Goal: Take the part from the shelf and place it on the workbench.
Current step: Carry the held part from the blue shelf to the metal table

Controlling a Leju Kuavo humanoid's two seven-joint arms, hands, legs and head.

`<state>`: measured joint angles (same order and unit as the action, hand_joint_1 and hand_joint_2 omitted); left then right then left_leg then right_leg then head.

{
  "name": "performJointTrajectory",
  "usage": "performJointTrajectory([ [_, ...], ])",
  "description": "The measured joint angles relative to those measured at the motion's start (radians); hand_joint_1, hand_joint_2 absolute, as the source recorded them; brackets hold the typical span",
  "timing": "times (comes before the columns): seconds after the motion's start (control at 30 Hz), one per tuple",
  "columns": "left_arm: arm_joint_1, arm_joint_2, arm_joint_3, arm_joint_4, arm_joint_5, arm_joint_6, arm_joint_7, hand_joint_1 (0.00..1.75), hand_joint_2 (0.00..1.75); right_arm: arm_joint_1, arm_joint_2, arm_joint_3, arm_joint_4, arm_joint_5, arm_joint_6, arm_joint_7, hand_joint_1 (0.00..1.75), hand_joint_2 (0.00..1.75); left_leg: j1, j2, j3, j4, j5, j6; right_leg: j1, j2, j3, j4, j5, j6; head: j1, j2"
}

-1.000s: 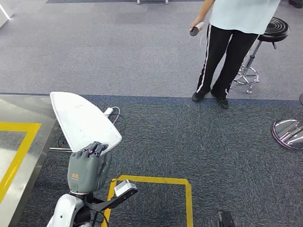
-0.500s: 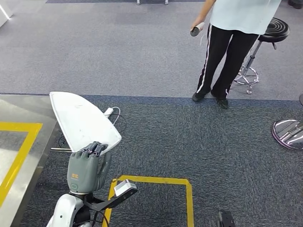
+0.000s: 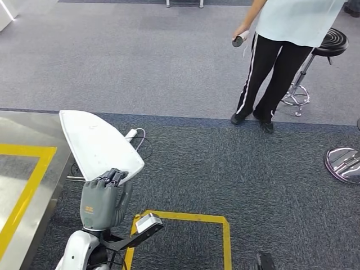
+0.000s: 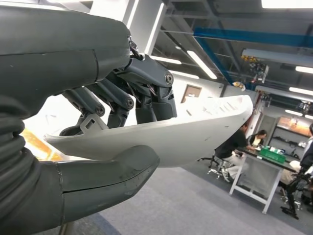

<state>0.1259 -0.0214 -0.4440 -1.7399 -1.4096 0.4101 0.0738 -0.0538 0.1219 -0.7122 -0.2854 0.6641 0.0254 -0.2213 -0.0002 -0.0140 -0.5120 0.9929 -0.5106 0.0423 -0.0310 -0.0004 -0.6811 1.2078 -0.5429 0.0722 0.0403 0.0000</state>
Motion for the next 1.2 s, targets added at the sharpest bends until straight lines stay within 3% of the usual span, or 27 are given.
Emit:
performJointTrajectory([
  [0.03, 0.0, 0.0, 0.0, 0.0, 0.001, 0.0, 0.0, 1.75, 1.75, 0.0, 0.0, 0.0, 0.0, 0.0, 0.0, 0.0, 0.0, 0.0, 0.003, -0.001, 0.008, 0.001, -0.007, -0.006, -0.001, 0.001, 0.029, -0.065, 0.038, 0.002, 0.0, 0.0],
  [0.1, -0.001, 0.0, 0.0, 0.0, 0.002, 0.0, 0.0, 1.75, 1.75, -0.001, 0.0, 0.0, -0.001, 0.0, 0.0, 0.0, 0.0, 0.0, 0.004, -0.001, 0.018, 0.006, -0.02, -0.02, 0.003, 0.001, 0.073, -0.165, 0.063, -0.003, 0.002, 0.0],
  [0.17, -0.001, 0.0, 0.001, 0.0, 0.002, 0.0, 0.0, 1.75, 1.75, 0.0, 0.0, 0.0, -0.001, 0.0, 0.0, 0.0, 0.0, 0.0, 0.003, 0.0, 0.018, 0.012, -0.028, -0.031, 0.009, 0.001, 0.084, -0.184, 0.051, -0.025, 0.0, 0.0],
  [0.23, 0.0, 0.001, 0.0, 0.0, 0.002, 0.0, 0.0, 1.75, 1.75, 0.003, 0.0, -0.001, -0.001, 0.001, 0.0, 0.0, 0.0, 0.0, 0.005, 0.001, 0.013, 0.026, -0.03, -0.038, 0.009, 0.002, 0.091, -0.183, 0.056, -0.042, -0.004, 0.0],
  [0.3, -0.001, 0.001, 0.0, 0.0, 0.002, 0.0, 0.0, 1.75, 1.75, 0.003, 0.0, -0.002, -0.002, 0.002, 0.0, 0.0, 0.0, 0.0, 0.007, 0.004, -0.027, 0.101, -0.042, -0.046, 0.008, 0.002, 0.104, -0.185, 0.05, -0.052, -0.005, 0.0],
  [0.4, -0.001, 0.001, 0.001, 0.0, 0.003, 0.0, 0.0, 1.75, 1.75, 0.003, 0.0, -0.002, -0.002, 0.004, 0.0, 0.0, 0.0, 0.0, 0.006, 0.007, -0.144, 0.286, -0.112, -0.051, 0.014, 0.001, 0.126, -0.186, 0.03, -0.063, -0.006, 0.0],
  [0.43, 0.0, 0.001, 0.001, 0.0, 0.003, 0.0, 0.0, 1.75, 1.75, 0.003, 0.0, -0.002, -0.002, 0.005, 0.0, 0.0, 0.0, 0.0, 0.005, 0.007, -0.172, 0.316, -0.123, -0.047, 0.017, 0.002, 0.136, -0.186, 0.022, -0.065, -0.006, 0.0],
  [0.47, 0.001, 0.001, 0.001, 0.0, 0.003, 0.0, 0.0, 1.75, 1.75, 0.003, 0.0, -0.002, -0.002, 0.005, 0.0, 0.0, 0.0, 0.0, 0.003, 0.007, -0.185, 0.312, -0.111, -0.04, 0.02, 0.002, 0.147, -0.186, 0.014, -0.066, -0.006, 0.0],
  [0.5, 0.001, 0.001, 0.001, 0.0, 0.003, 0.0, 0.0, 1.75, 1.75, 0.003, 0.0, -0.002, -0.003, 0.006, 0.0, 0.0, 0.0, 0.0, -0.002, 0.007, -0.182, 0.275, -0.077, -0.032, 0.022, 0.003, 0.161, -0.186, 0.004, -0.066, -0.006, 0.0],
  [0.57, 0.001, 0.001, 0.001, 0.0, 0.003, 0.0, 0.0, 1.75, 1.75, 0.002, 0.001, -0.002, -0.003, 0.006, 0.0, 0.0, 0.0, 0.0, -0.018, 0.008, -0.15, 0.156, 0.019, -0.01, 0.025, 0.004, 0.188, -0.188, -0.015, -0.064, -0.005, 0.0],
  [0.6, 0.001, 0.001, 0.0, 0.001, 0.003, 0.0, 0.0, 1.75, 1.75, 0.001, 0.002, -0.003, -0.003, 0.006, 0.0, 0.0, 0.0, 0.0, -0.027, 0.009, -0.136, 0.106, 0.046, 0.0, 0.024, 0.004, 0.195, -0.191, -0.023, -0.061, -0.005, 0.0],
  [0.67, 0.001, 0.001, 0.001, 0.0, 0.004, 0.0, 0.0, 1.75, 1.75, 0.001, 0.005, -0.003, -0.003, 0.007, 0.001, 0.0, 0.0, 0.0, -0.039, 0.009, -0.12, 0.06, 0.057, 0.017, 0.023, 0.002, 0.202, -0.196, -0.029, -0.052, -0.008, 0.0],
  [0.73, 0.002, 0.001, 0.001, 0.0, 0.004, 0.0, 0.0, 1.75, 1.75, 0.001, 0.005, -0.004, -0.003, 0.008, 0.001, 0.0, 0.0, 0.0, -0.038, 0.007, -0.099, 0.03, 0.064, 0.026, 0.022, -0.001, 0.209, -0.195, -0.022, -0.041, -0.012, 0.0],
  [0.8, 0.001, 0.0, 0.001, 0.0, 0.004, 0.0, 0.0, 1.75, 1.75, -0.001, 0.005, -0.005, -0.003, 0.008, 0.0, 0.0, 0.0, 0.0, -0.033, 0.006, -0.071, 0.008, 0.065, 0.032, 0.023, -0.001, 0.193, -0.15, -0.028, -0.035, -0.012, 0.0],
  [0.9, 0.0, -0.001, 0.001, 0.0, 0.007, 0.0, 0.0, 1.75, 1.75, -0.004, 0.005, -0.007, -0.004, 0.008, 0.001, 0.0, 0.0, 0.0, -0.029, 0.006, -0.052, 0.001, 0.053, 0.037, 0.021, 0.001, 0.077, 0.021, -0.095, -0.024, -0.011, 0.0],
  [0.93, 0.001, -0.001, 0.001, 0.0, 0.021, -0.004, 0.0, 1.75, 1.75, -0.003, 0.005, -0.007, -0.004, 0.008, 0.0, 0.0, 0.0, 0.0, -0.029, 0.005, -0.047, 0.001, 0.047, 0.037, 0.019, 0.001, 0.037, 0.063, -0.114, -0.019, -0.011, 0.0],
  [0.97, 0.002, -0.002, 0.002, 0.0, 0.047, -0.011, 0.0, 1.75, 1.75, -0.001, 0.005, -0.008, -0.004, 0.008, 0.0, 0.0, 0.0, 0.0, -0.028, 0.004, -0.04, 0.001, 0.04, 0.035, 0.019, 0.001, 0.013, 0.073, -0.113, -0.015, -0.011, 0.0],
  [1.0, 0.003, -0.003, 0.003, 0.0, 0.078, -0.019, 0.002, 1.75, 1.75, 0.0, 0.005, -0.009, -0.004, 0.008, 0.0, 0.0, 0.0, 0.0, -0.027, 0.003, -0.03, 0.001, 0.032, 0.033, 0.019, 0.001, 0.006, 0.05, -0.089, -0.013, -0.011, 0.0],
  [1.07, 0.005, -0.006, 0.006, 0.0, 0.128, -0.031, 0.004, 1.75, 1.75, 0.002, 0.004, -0.011, -0.004, 0.008, 0.0, 0.0, 0.0, 0.0, -0.026, 0.002, -0.006, 0.001, 0.013, 0.024, 0.019, 0.0, 0.032, -0.073, 0.016, -0.012, -0.011, 0.0],
  [1.1, 0.006, -0.006, 0.008, 0.0, 0.137, -0.033, 0.004, 1.75, 1.75, 0.003, 0.004, -0.013, -0.004, 0.008, 0.0, 0.0, 0.0, 0.0, -0.026, 0.001, 0.002, 0.004, 0.005, 0.019, 0.02, -0.001, 0.047, -0.133, 0.051, -0.015, -0.01, 0.0],
  [1.13, 0.006, -0.007, 0.01, 0.0, 0.141, -0.034, 0.004, 1.75, 1.75, 0.003, 0.003, -0.015, -0.004, 0.008, 0.0, 0.001, 0.0, 0.0, -0.027, 0.001, 0.006, 0.006, -0.003, 0.014, 0.021, -0.001, 0.061, -0.173, 0.077, -0.023, -0.01, 0.0],
  [1.2, 0.007, -0.008, 0.014, -0.001, 0.145, -0.035, 0.004, 1.75, 1.75, 0.004, 0.003, -0.016, -0.004, 0.008, 0.0, 0.001, 0.0, 0.0, -0.03, 0.001, 0.004, 0.012, -0.011, 0.01, 0.024, -0.001, 0.07, -0.195, 0.084, -0.039, -0.009, 0.0],
])
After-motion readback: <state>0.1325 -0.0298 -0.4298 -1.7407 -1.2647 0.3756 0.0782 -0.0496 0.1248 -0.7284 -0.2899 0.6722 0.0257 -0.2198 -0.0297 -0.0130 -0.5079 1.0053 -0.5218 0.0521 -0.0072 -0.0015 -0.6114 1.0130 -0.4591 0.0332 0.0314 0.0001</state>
